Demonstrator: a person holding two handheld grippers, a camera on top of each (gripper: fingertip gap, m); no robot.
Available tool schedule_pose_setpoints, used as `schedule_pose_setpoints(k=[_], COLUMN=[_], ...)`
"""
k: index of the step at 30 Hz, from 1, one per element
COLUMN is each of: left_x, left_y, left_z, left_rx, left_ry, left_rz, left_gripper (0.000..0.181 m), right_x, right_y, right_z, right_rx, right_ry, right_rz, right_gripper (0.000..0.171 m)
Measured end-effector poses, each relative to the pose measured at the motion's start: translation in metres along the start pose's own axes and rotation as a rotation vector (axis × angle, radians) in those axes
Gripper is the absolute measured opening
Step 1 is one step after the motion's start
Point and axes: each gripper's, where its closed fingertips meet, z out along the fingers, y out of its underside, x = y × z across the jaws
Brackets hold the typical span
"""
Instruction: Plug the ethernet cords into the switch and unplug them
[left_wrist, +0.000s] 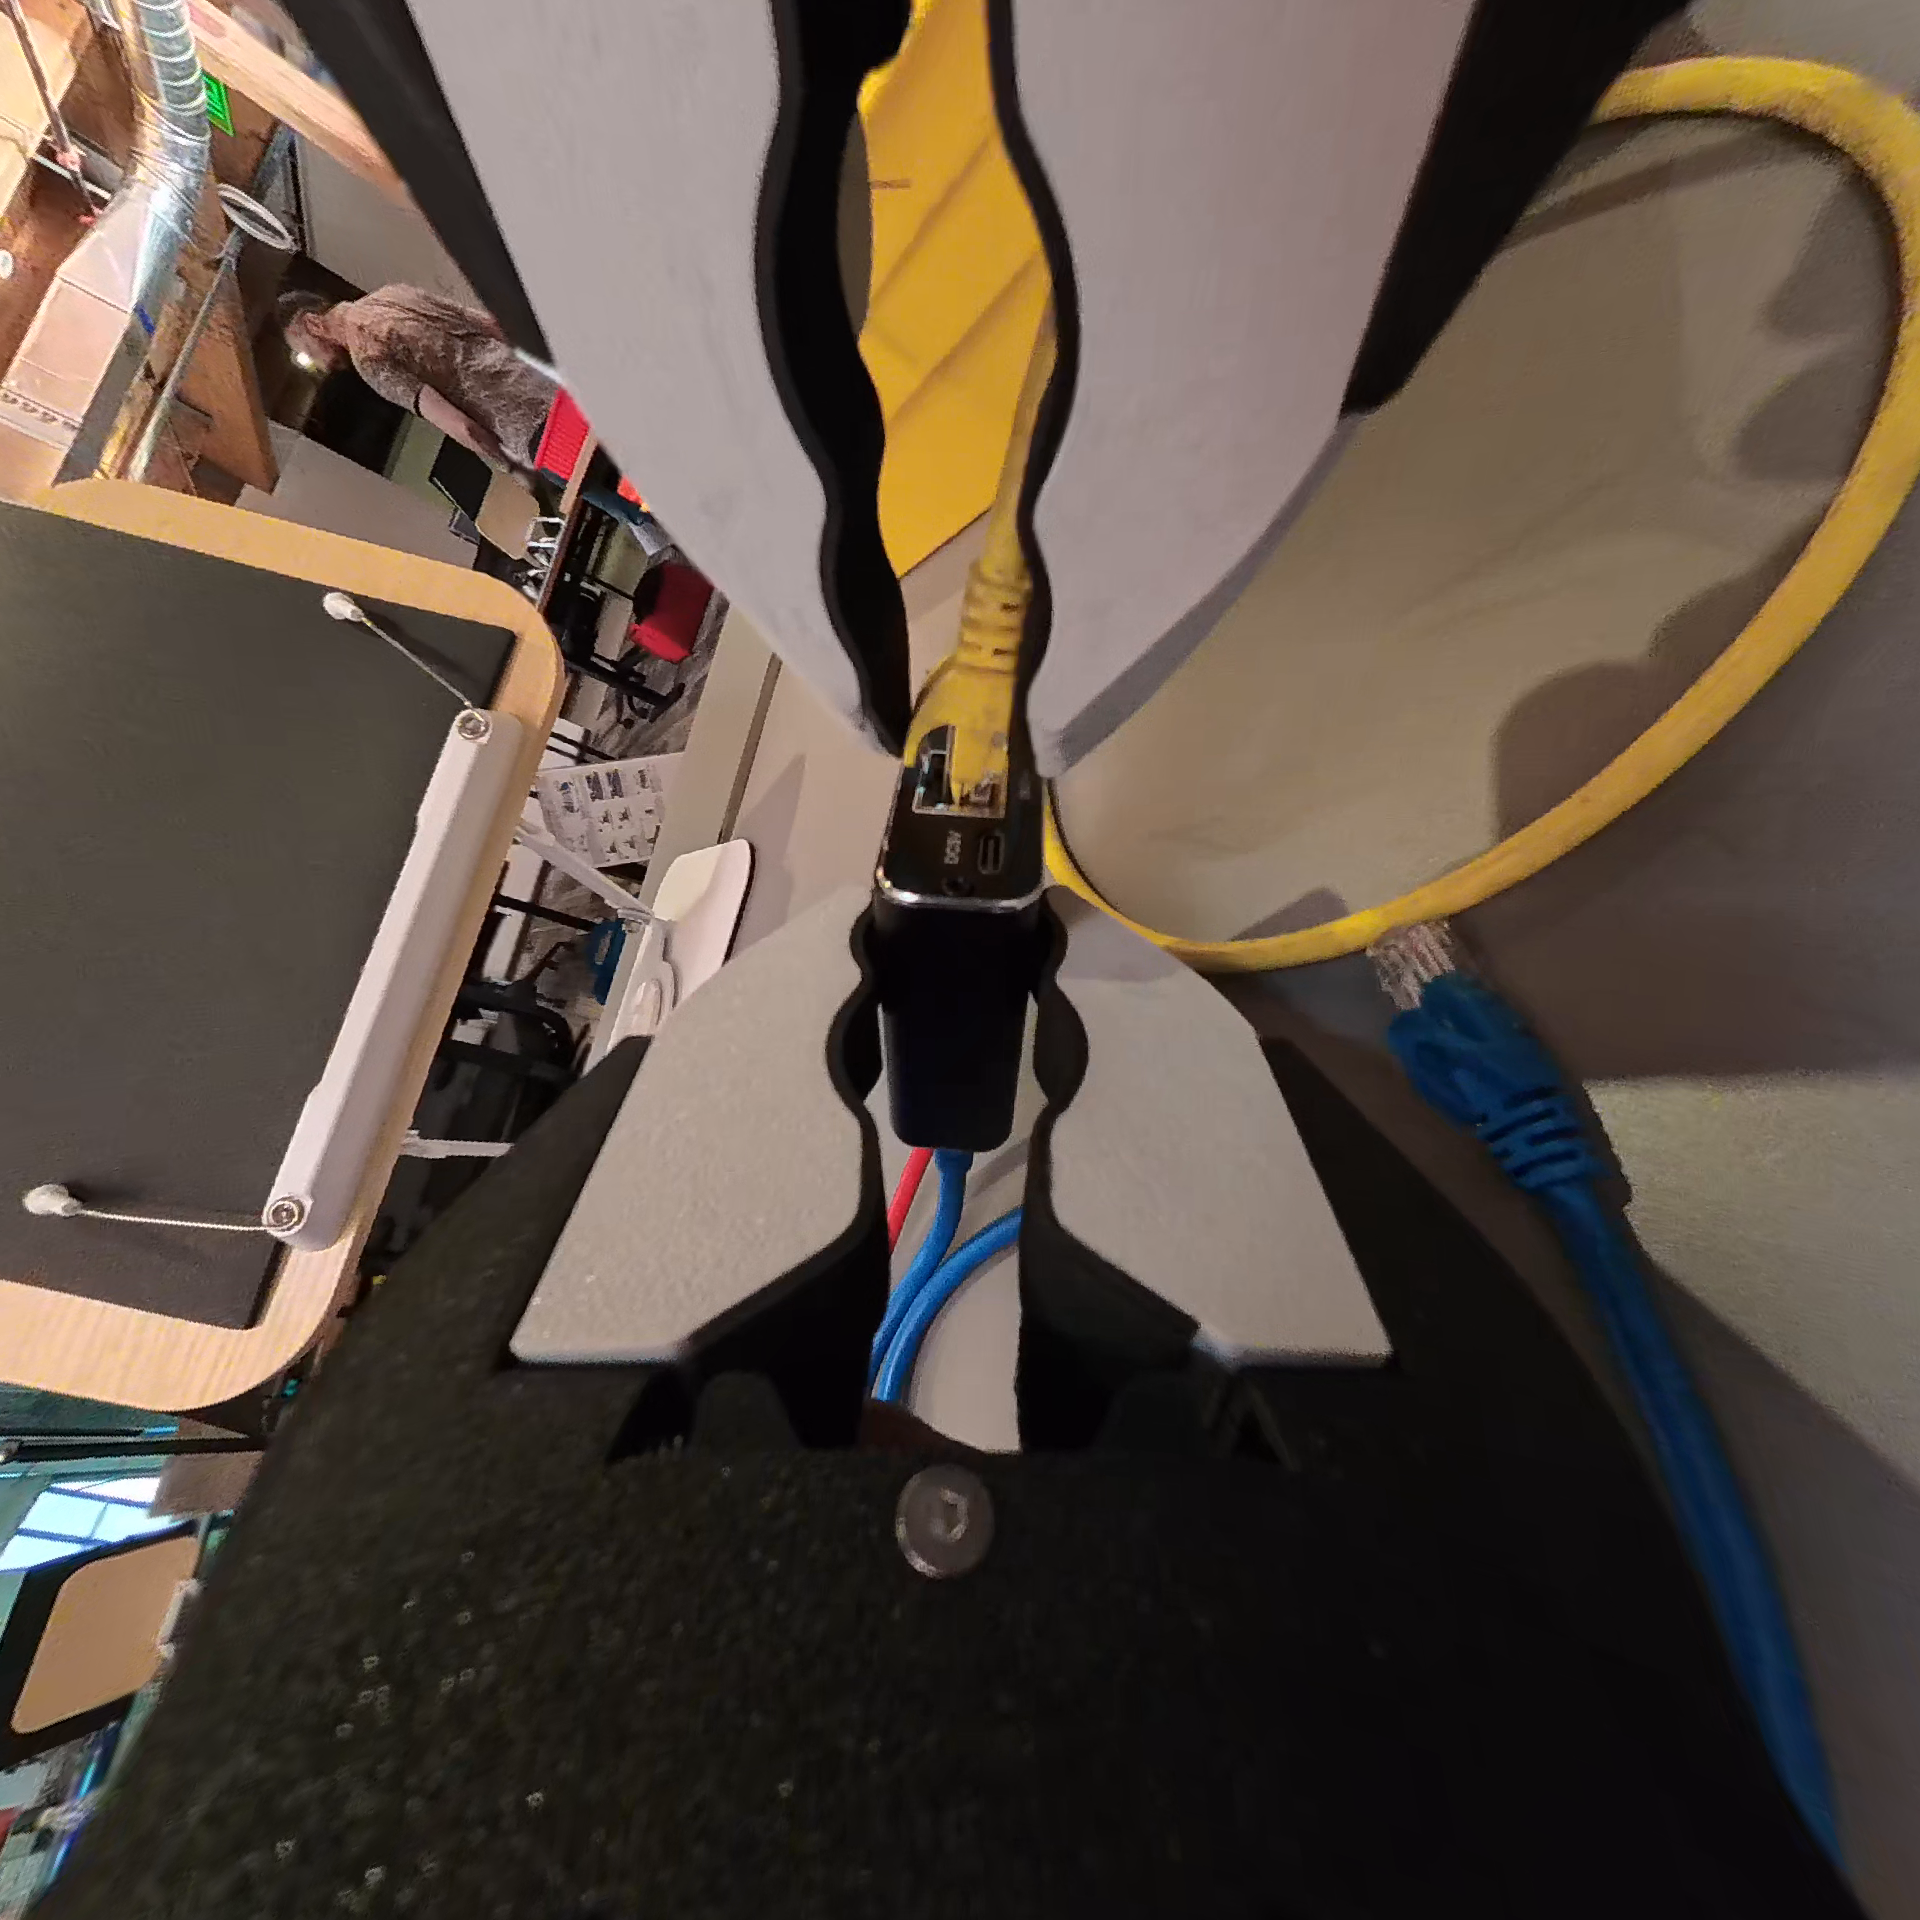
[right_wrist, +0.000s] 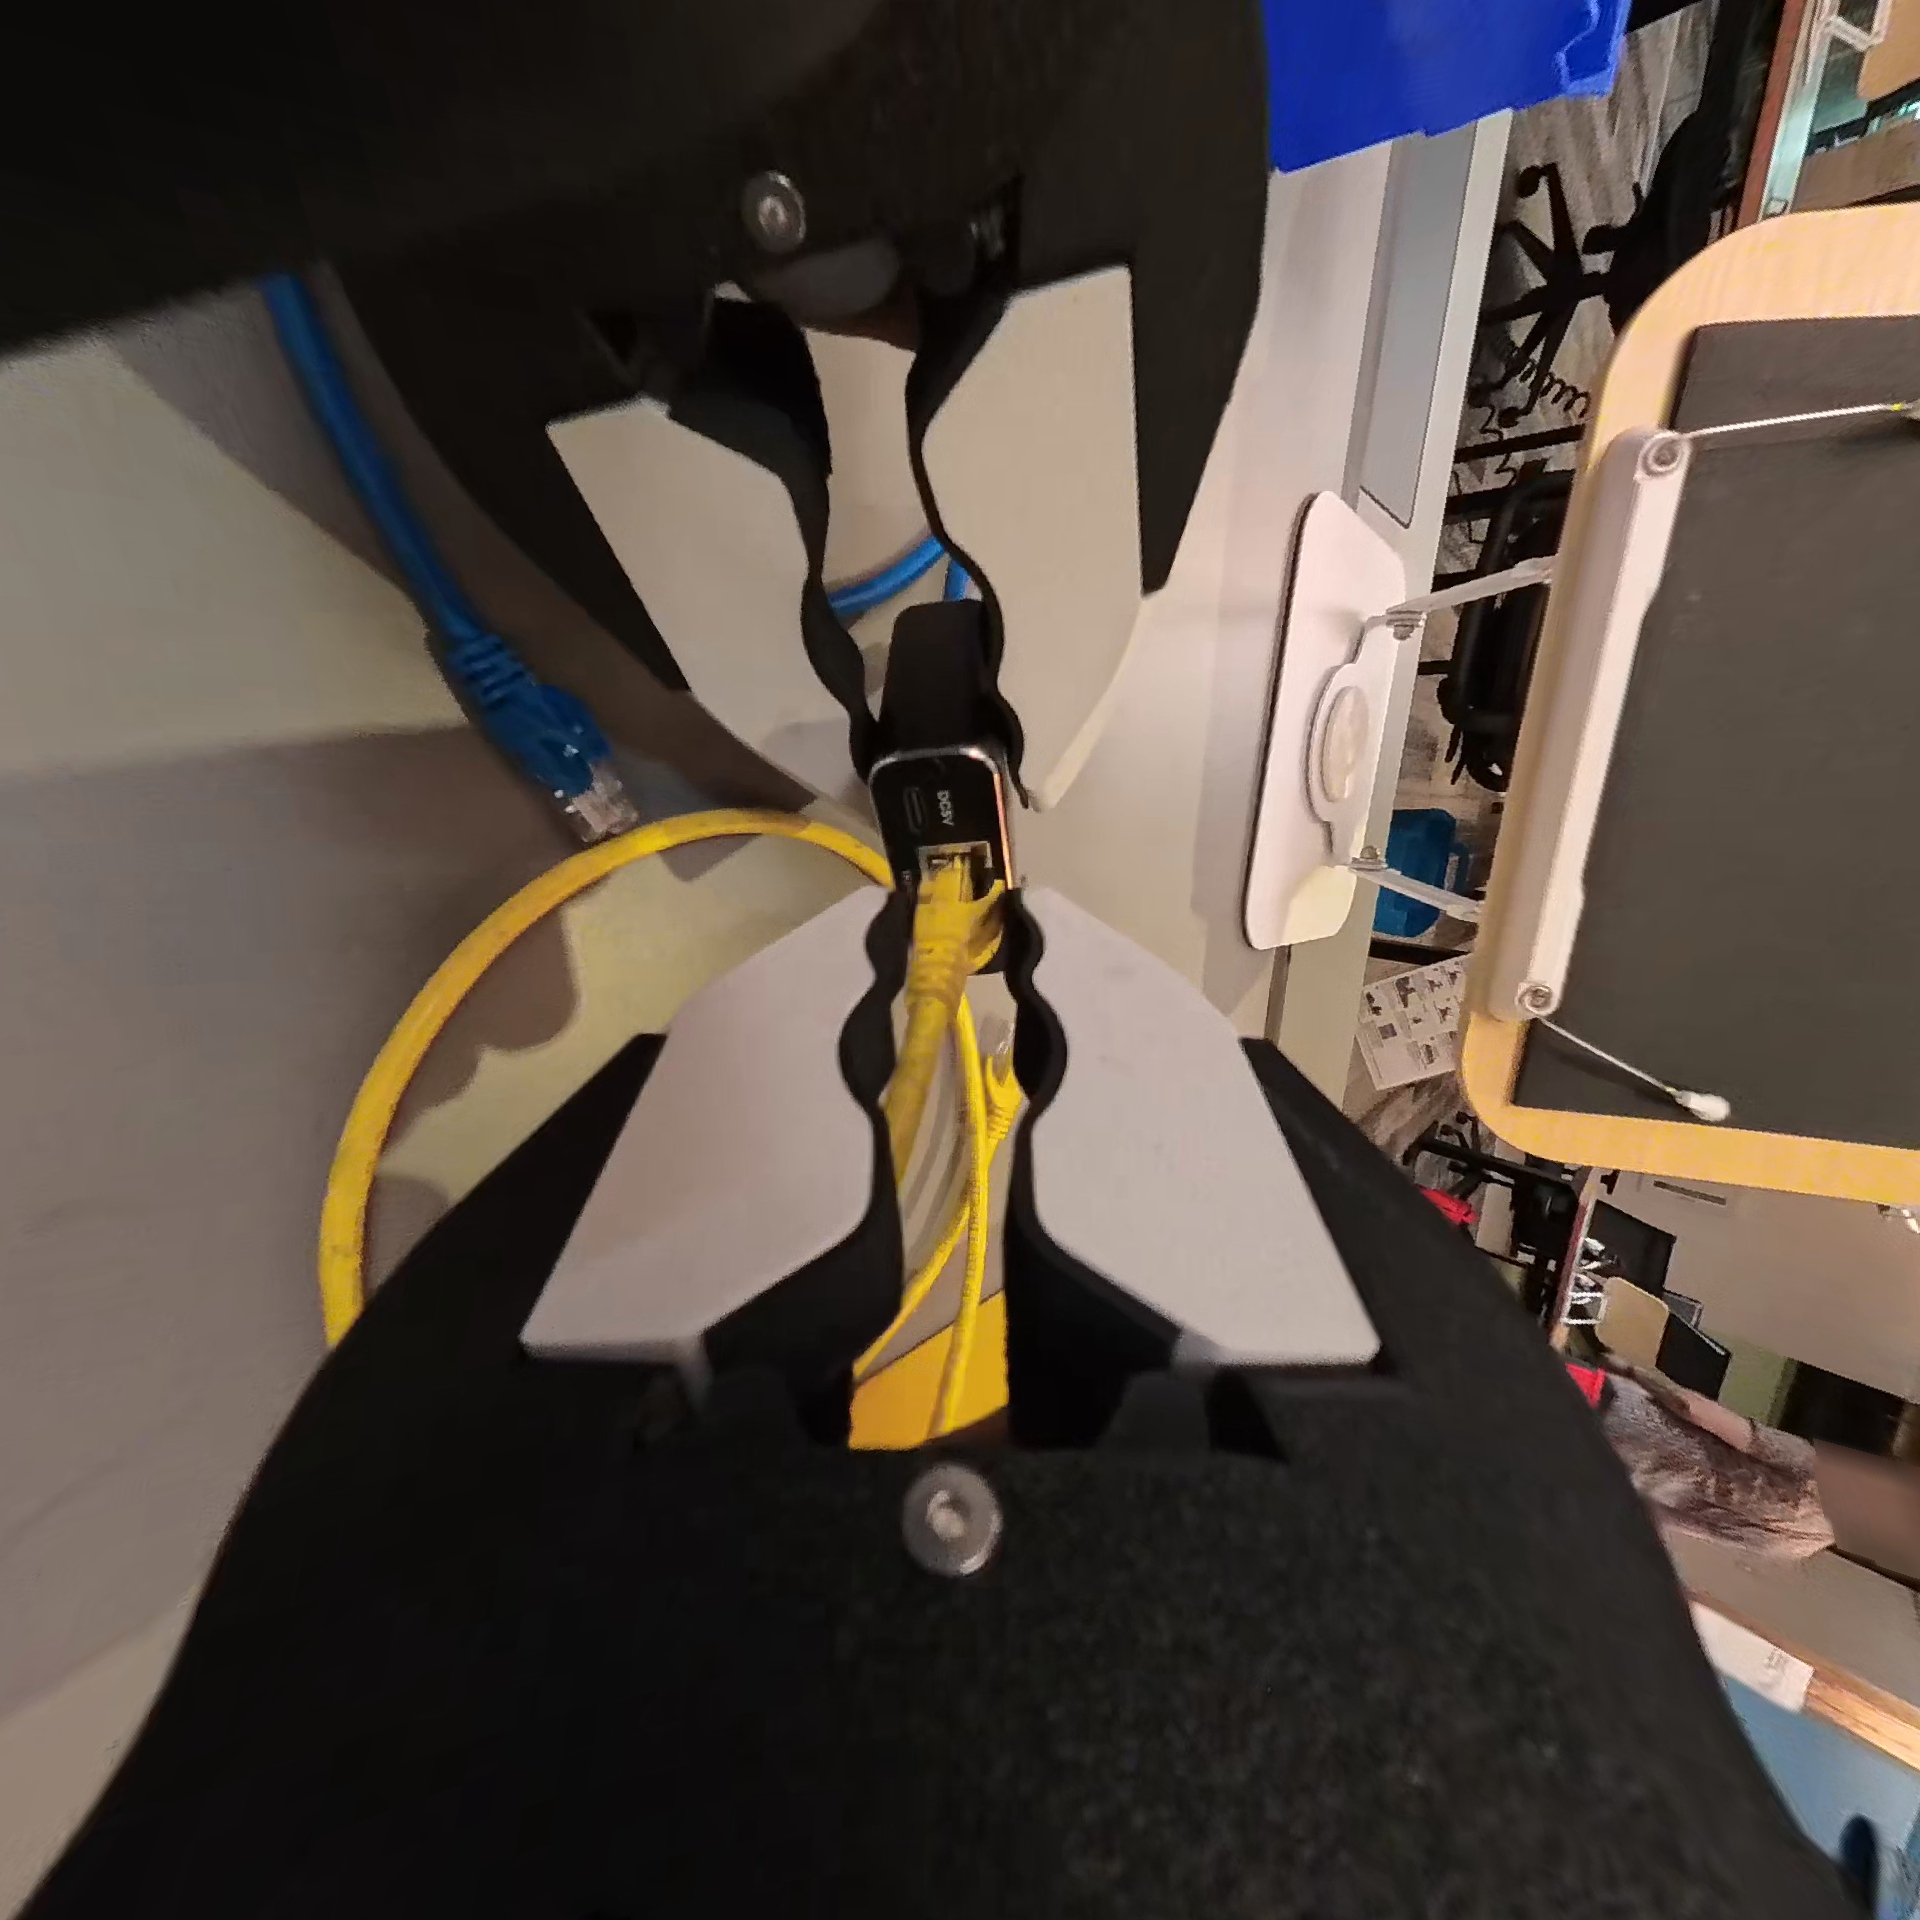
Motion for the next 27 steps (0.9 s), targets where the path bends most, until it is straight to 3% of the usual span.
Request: schedule_pose_setpoints(k=[5, 19, 23, 25, 27], left_x=[0.001, 0.011, 0.01, 0.001, -0.009], left_y=[0.002, -0.007, -0.002, -0.003, -0.008], left_z=[0.0, 0.002, 0.002, -0.001, -0.007], left_rx=[-0.028, 0.028, -0.023, -0.016, -0.001], left_ry=[-0.006, 0.008, -0.112, -0.174, -0.246], left_rz=[0.003, 0.034, 0.214, 0.248, 0.296], left_gripper=[0.025, 0.026, 0.025, 0.025, 0.025], right_x=[0.0, -0.009, -0.023, -0.022, -0.013], right_y=[0.002, 0.01, 0.004, -0.001, 0.001], right_z=[0.003, -0.005, -0.01, -0.023, -0.03], right_rx=[-0.013, 0.034, 0.06, 0.091, 0.108], right_ry=[0.038, 0.135, -0.091, -0.249, -0.408], right_rz=[-0.116, -0.124, 0.228, 0.505, 0.848], right_gripper=[0.015, 0.014, 0.024, 0.039, 0.042])
